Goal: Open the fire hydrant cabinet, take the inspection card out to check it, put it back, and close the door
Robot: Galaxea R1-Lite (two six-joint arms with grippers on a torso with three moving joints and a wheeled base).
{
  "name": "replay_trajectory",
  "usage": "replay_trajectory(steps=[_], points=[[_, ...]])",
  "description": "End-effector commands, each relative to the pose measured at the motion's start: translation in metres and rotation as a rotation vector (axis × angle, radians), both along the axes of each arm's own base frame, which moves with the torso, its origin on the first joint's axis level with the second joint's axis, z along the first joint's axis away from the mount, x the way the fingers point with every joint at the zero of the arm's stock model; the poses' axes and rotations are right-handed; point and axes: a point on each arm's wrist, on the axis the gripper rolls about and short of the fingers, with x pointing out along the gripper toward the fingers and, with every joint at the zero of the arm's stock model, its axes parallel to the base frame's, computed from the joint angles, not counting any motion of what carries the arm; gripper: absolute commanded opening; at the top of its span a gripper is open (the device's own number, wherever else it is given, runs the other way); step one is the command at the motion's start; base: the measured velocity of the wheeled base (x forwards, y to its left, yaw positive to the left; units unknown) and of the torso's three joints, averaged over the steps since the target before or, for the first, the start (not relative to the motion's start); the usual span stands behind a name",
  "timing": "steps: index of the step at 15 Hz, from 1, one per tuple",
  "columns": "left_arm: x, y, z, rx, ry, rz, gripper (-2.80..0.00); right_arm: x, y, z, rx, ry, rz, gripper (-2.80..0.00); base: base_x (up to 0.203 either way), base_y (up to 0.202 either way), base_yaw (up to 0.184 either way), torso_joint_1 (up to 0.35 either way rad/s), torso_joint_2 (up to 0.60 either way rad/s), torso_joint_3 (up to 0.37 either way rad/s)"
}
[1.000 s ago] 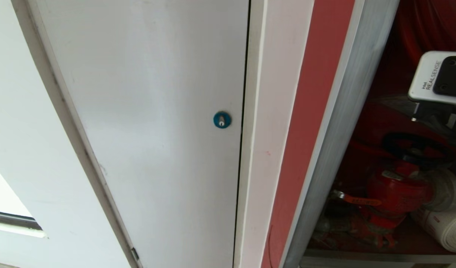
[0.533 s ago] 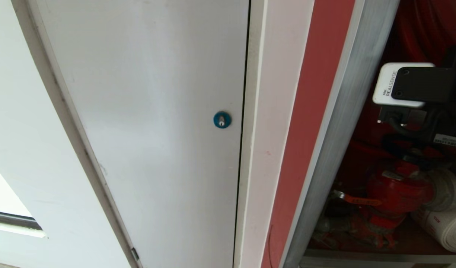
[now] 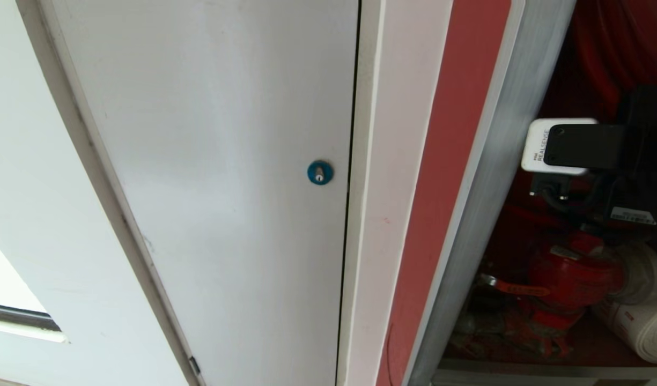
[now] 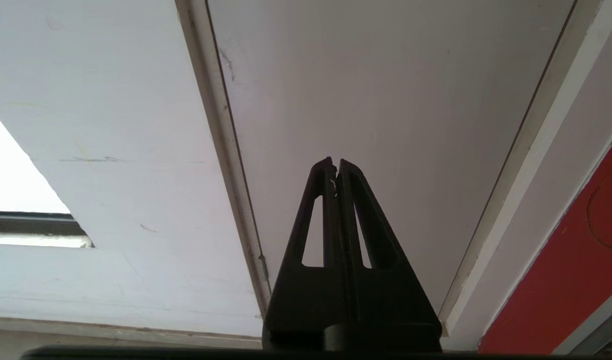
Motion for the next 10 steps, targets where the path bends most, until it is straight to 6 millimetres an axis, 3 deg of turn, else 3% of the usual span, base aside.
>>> replay_trajectory(steps=[1, 10], points=[[0.001, 0.0, -0.004, 0.001, 0.014, 0.0, -2.8, 0.001, 0.001, -0.008, -0.013, 0.033, 0.018, -2.8, 0.0, 0.0, 0.0, 0.0, 0.0, 0.0], [0.001, 0.0, -0.004, 0.001, 0.014, 0.0, -2.8, 0.005, -0.004, -0.019, 0.014, 0.102, 0.106, -2.8, 0.0, 0.0, 0.0, 0.0, 0.0, 0.0]])
